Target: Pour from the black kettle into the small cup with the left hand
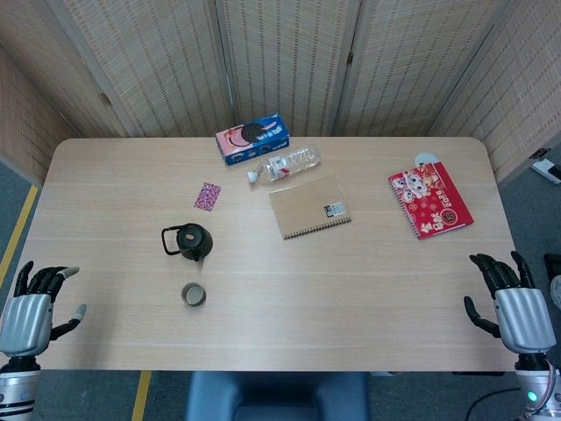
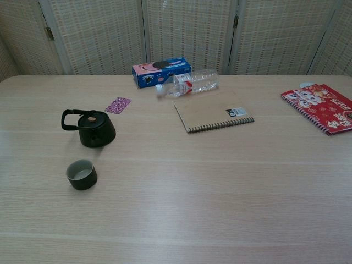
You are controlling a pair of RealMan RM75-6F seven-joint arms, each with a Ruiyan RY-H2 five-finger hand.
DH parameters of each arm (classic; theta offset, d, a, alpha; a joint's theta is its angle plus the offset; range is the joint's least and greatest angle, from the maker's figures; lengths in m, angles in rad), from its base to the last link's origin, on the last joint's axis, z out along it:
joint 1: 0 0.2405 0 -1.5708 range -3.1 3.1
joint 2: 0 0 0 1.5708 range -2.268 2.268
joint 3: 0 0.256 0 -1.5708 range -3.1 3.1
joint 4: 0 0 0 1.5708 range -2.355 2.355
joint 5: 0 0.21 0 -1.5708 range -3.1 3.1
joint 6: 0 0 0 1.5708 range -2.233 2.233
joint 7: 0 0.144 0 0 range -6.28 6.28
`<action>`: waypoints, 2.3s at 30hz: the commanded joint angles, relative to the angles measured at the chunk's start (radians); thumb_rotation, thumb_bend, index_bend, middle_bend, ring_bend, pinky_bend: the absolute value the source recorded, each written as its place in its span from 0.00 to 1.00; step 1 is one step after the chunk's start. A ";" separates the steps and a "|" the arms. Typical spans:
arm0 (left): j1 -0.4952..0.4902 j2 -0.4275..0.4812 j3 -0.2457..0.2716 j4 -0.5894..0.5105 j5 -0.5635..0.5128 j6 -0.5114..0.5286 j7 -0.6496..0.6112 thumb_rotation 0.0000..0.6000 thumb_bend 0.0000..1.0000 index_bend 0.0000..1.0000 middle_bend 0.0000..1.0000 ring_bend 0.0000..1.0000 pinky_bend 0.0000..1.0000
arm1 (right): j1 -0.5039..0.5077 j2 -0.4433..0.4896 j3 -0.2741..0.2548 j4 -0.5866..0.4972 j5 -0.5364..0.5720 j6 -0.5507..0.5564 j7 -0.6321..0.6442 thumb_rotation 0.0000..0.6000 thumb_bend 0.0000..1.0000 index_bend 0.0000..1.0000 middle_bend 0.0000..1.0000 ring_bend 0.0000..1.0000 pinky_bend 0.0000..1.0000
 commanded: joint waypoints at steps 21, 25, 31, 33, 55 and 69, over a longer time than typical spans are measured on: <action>-0.043 0.000 -0.002 0.033 0.035 -0.040 -0.059 1.00 0.34 0.28 0.29 0.23 0.00 | -0.044 0.015 0.004 -0.018 -0.021 -0.006 0.025 0.84 0.45 0.14 0.22 0.23 0.05; -0.087 0.006 -0.008 0.050 0.058 -0.086 -0.077 1.00 0.35 0.28 0.29 0.23 0.00 | -0.045 0.016 0.006 -0.017 -0.031 -0.006 0.030 0.84 0.45 0.14 0.22 0.23 0.05; -0.181 0.019 -0.034 0.095 0.055 -0.206 -0.152 1.00 0.35 0.30 0.32 0.25 0.04 | -0.052 0.023 0.010 -0.016 -0.042 0.001 0.040 0.85 0.45 0.14 0.22 0.23 0.05; -0.217 0.025 -0.043 0.104 0.050 -0.255 -0.171 1.00 0.35 0.30 0.32 0.25 0.04 | -0.054 0.026 0.010 -0.017 -0.047 0.004 0.042 0.86 0.45 0.14 0.22 0.23 0.05; -0.558 -0.069 -0.117 0.306 -0.153 -0.754 -0.271 0.99 0.26 0.32 0.36 0.23 0.00 | -0.078 0.038 0.015 -0.026 -0.056 0.010 0.051 0.91 0.45 0.14 0.22 0.23 0.05; -0.696 -0.123 -0.118 0.447 -0.426 -1.002 -0.185 0.41 0.19 0.24 0.28 0.14 0.00 | -0.086 0.044 0.020 -0.029 -0.040 -0.002 0.055 0.91 0.45 0.14 0.24 0.23 0.05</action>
